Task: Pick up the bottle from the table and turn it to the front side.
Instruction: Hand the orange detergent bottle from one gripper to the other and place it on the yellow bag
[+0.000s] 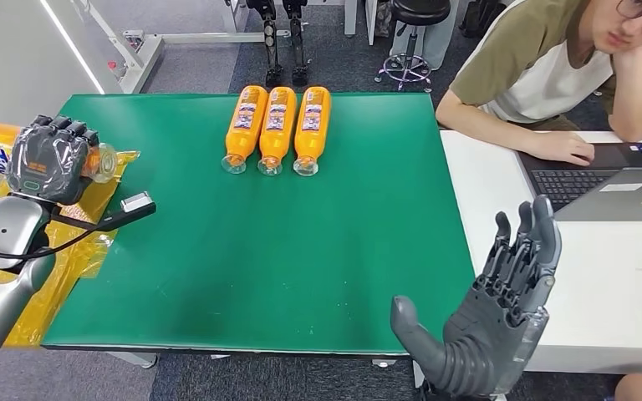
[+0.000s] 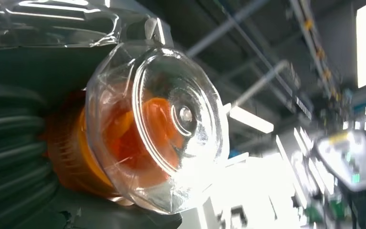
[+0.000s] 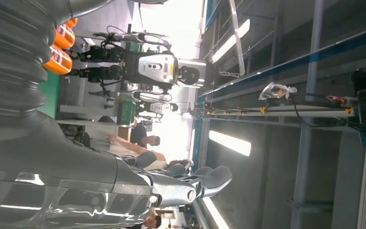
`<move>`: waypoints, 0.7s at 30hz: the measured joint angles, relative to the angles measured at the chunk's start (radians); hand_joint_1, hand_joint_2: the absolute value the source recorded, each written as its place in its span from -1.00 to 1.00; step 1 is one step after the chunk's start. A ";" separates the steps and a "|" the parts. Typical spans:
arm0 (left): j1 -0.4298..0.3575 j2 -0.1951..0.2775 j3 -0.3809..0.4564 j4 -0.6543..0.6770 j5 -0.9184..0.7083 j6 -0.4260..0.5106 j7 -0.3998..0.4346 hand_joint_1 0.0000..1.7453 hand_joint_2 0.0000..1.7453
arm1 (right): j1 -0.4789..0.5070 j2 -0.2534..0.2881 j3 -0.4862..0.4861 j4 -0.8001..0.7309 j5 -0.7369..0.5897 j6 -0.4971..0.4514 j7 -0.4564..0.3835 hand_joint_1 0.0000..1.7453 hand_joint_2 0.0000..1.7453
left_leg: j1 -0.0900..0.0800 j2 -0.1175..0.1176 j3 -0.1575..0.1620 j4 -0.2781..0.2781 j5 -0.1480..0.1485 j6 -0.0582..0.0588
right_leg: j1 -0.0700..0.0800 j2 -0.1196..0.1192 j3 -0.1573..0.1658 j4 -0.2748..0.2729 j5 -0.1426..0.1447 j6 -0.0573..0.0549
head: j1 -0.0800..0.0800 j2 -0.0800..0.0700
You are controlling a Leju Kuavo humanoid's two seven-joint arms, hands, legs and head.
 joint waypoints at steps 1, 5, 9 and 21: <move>0.004 0.002 0.000 0.000 0.007 -0.031 -0.006 1.00 1.00 | 0.003 0.000 0.000 -0.002 -0.002 0.004 -0.001 -1.00 1.00 | 0.000 0.000 0.000 0.000 0.000 0.000 | 0.000 0.000 0.000 0.000 0.000 0.000 | 0.000 0.000; 0.022 0.007 -0.004 0.013 0.040 -0.172 -0.048 1.00 1.00 | 0.014 -0.005 0.000 -0.007 -0.015 0.017 -0.009 -1.00 1.00 | 0.000 0.000 0.000 0.000 0.000 0.000 | 0.000 0.000 0.000 0.000 0.000 0.000 | 0.000 0.000; 0.024 0.007 -0.019 0.073 0.061 -0.244 -0.085 1.00 1.00 | 0.016 -0.007 0.000 -0.007 -0.024 0.028 -0.015 -1.00 1.00 | 0.000 0.001 0.000 0.000 0.000 0.000 | 0.000 0.001 -0.001 0.000 0.000 0.000 | 0.000 0.000; -0.083 -0.039 -0.090 0.357 0.089 -0.292 -0.193 1.00 1.00 | 0.011 -0.007 0.001 -0.008 -0.014 0.041 0.000 -1.00 1.00 | 0.000 -0.001 0.000 0.000 0.000 0.000 | 0.000 -0.001 -0.001 -0.001 0.000 0.000 | 0.000 0.000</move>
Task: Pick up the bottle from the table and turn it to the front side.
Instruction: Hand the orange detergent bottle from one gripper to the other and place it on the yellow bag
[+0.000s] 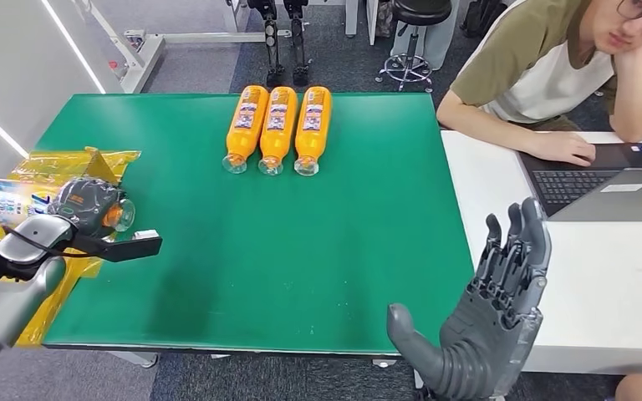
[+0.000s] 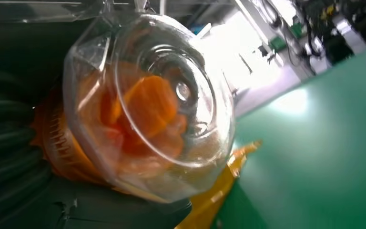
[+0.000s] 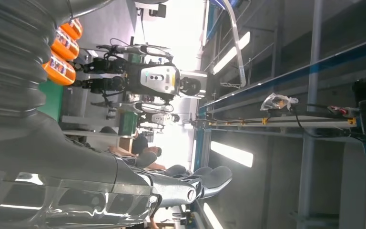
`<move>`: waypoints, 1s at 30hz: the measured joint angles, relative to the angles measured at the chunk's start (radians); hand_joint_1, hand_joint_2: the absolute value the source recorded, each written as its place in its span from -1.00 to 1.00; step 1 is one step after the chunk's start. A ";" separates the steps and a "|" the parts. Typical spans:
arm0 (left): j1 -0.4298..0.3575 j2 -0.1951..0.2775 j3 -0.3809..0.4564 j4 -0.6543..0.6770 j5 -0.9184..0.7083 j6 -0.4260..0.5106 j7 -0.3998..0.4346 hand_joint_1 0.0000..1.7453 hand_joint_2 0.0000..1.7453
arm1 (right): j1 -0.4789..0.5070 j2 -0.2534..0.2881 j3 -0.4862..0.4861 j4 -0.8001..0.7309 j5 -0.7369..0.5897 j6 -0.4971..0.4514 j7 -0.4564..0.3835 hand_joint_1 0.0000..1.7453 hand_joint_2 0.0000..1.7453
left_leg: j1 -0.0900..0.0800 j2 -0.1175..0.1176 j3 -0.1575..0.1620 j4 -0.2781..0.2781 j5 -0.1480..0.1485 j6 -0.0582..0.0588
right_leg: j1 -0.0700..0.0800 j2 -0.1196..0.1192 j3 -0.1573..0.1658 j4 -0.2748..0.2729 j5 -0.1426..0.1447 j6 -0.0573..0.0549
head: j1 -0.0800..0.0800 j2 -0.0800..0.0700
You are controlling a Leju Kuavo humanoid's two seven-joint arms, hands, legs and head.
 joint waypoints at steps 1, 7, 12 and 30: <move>-0.031 -0.018 -0.015 0.058 -0.003 -0.003 -0.014 1.00 1.00 | -0.003 0.000 0.001 0.000 0.004 -0.002 0.003 -1.00 1.00 | 0.000 0.000 0.000 0.000 0.000 0.000 | 0.000 0.000 0.000 0.000 0.000 0.000 | 0.000 0.000; -0.214 -0.138 -0.097 0.347 0.010 -0.041 -0.126 1.00 1.00 | -0.019 0.005 0.006 -0.006 0.034 -0.015 0.025 -1.00 1.00 | 0.000 -0.002 -0.001 0.001 0.002 -0.001 | 0.000 -0.002 0.001 0.001 0.002 -0.001 | 0.000 0.000; -0.284 -0.188 -0.151 0.457 0.028 -0.093 -0.264 1.00 1.00 | -0.025 0.007 0.005 -0.017 0.028 -0.020 0.040 -1.00 1.00 | -0.001 -0.006 0.000 0.001 0.002 -0.001 | -0.001 -0.006 0.002 0.000 0.001 0.000 | 0.000 0.000; -0.358 -0.305 -0.269 0.595 0.036 -0.267 -0.247 1.00 1.00 | -0.040 0.026 -0.006 -0.038 0.046 -0.033 0.049 -1.00 1.00 | 0.000 -0.013 -0.001 0.000 0.009 -0.002 | 0.000 -0.012 0.003 0.001 0.003 -0.002 | 0.000 0.000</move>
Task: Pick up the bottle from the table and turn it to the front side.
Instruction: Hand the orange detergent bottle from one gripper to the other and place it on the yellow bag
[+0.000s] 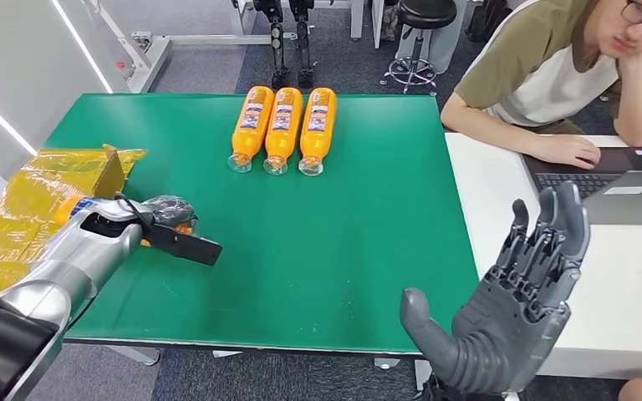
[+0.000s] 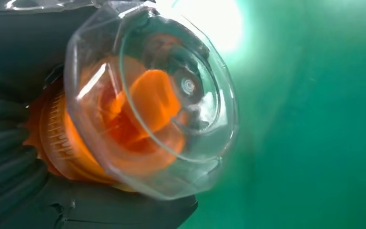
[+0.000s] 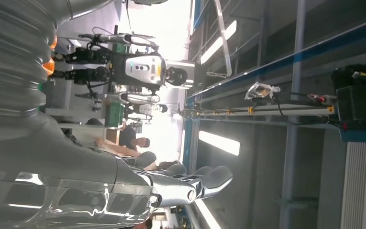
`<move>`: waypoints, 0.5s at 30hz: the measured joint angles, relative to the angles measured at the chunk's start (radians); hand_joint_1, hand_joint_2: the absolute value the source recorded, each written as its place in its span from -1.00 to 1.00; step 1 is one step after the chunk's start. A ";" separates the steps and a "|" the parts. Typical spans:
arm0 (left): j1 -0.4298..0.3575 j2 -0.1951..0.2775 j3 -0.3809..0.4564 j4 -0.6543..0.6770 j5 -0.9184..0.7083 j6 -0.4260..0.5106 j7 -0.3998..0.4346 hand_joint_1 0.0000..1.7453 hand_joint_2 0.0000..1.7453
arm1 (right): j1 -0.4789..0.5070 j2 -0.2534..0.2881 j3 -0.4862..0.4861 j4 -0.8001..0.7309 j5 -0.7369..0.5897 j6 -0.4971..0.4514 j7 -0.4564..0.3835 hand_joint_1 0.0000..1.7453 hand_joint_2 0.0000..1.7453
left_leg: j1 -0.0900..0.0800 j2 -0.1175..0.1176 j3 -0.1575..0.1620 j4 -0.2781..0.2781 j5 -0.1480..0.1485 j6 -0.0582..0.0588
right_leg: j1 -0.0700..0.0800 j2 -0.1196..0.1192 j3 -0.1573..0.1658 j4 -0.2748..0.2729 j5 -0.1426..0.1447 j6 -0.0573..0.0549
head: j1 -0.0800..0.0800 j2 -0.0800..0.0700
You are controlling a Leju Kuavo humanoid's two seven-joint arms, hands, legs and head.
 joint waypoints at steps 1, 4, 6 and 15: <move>-0.002 -0.002 -0.003 0.004 0.001 -0.012 0.021 1.00 1.00 | 0.003 0.000 -0.001 0.000 0.001 -0.004 -0.001 -1.00 1.00 | 0.000 0.001 0.000 0.000 0.000 0.000 | 0.000 0.001 0.000 0.000 0.000 0.000 | 0.000 0.000; -0.005 0.001 -0.010 0.014 0.004 -0.026 0.074 1.00 1.00 | 0.008 0.000 -0.003 0.000 0.001 -0.010 -0.005 -1.00 1.00 | 0.000 0.004 0.000 0.000 0.000 0.000 | 0.000 0.004 -0.002 0.000 0.001 -0.001 | 0.000 0.000; -0.006 0.007 -0.012 0.019 0.010 -0.028 0.097 1.00 1.00 | 0.009 0.000 -0.003 0.001 0.001 -0.012 -0.009 -1.00 1.00 | 0.000 0.005 0.000 0.000 -0.001 0.000 | 0.000 0.005 -0.002 0.000 0.001 -0.001 | 0.000 0.000; -0.007 0.025 -0.012 0.034 0.016 -0.026 0.121 1.00 1.00 | 0.009 0.000 -0.003 0.001 0.002 -0.010 -0.006 -1.00 1.00 | 0.000 0.005 0.000 -0.001 -0.001 -0.001 | 0.000 0.006 -0.003 0.000 0.001 -0.001 | 0.000 0.000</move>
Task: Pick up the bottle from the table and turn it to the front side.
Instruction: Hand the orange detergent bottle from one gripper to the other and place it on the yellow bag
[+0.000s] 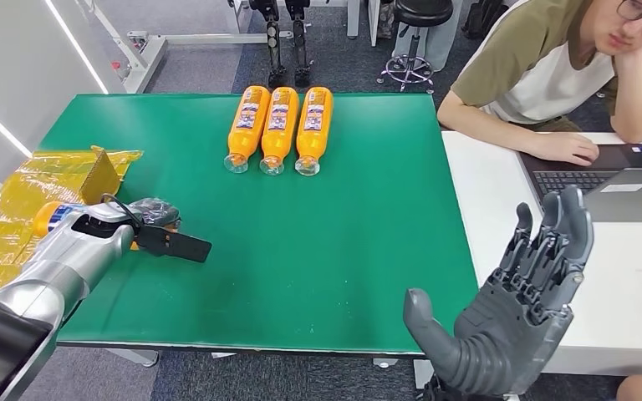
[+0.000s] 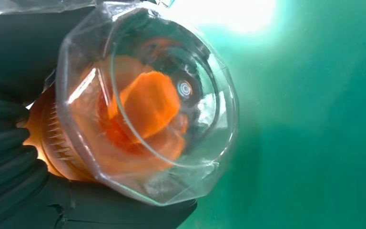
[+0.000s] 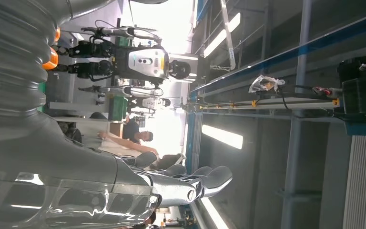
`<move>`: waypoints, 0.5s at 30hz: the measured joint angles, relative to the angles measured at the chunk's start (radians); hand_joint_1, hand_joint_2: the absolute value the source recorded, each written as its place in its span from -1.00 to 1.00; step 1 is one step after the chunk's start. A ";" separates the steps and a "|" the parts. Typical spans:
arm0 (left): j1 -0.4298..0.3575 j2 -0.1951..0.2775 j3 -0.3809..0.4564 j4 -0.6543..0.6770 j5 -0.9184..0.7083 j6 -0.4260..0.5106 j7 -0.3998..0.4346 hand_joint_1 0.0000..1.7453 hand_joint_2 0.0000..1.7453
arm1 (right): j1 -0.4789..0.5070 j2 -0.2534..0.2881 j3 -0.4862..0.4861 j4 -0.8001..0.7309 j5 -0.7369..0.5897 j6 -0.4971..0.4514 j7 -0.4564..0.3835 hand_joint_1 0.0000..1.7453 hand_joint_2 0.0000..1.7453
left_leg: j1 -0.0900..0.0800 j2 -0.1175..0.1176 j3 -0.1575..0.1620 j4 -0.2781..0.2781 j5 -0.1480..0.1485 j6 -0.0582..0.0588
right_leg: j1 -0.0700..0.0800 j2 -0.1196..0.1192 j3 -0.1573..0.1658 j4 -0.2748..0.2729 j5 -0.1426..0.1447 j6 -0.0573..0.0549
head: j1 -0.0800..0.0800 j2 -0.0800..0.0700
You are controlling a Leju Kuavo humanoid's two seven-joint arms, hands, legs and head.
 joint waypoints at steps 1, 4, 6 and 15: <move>0.000 0.000 0.000 0.001 0.000 0.000 0.000 1.00 1.00 | 0.000 0.000 0.000 0.000 0.000 0.000 0.000 -1.00 1.00 | 0.000 0.000 0.000 0.000 0.000 0.000 | 0.000 0.000 0.000 0.000 0.000 0.000 | 0.000 0.000; 0.000 0.000 0.000 0.002 0.000 0.000 0.000 1.00 1.00 | 0.000 0.000 0.000 0.000 0.000 0.000 0.001 -1.00 1.00 | 0.000 0.000 0.000 0.000 0.000 0.000 | 0.000 0.000 0.000 0.000 0.000 0.000 | 0.000 0.000; 0.000 0.000 0.000 0.004 0.000 0.000 0.000 1.00 1.00 | 0.000 0.000 0.000 0.000 0.000 0.000 0.001 -1.00 1.00 | 0.000 0.000 0.000 0.000 0.000 0.000 | 0.000 0.000 0.000 0.000 0.000 0.000 | 0.000 0.000; 0.000 0.000 0.000 0.006 0.000 0.000 0.000 1.00 1.00 | 0.000 0.000 0.000 0.000 0.000 0.000 0.001 -1.00 1.00 | 0.000 0.000 0.000 0.000 0.000 0.000 | 0.000 0.000 0.000 0.000 0.000 0.000 | 0.000 0.000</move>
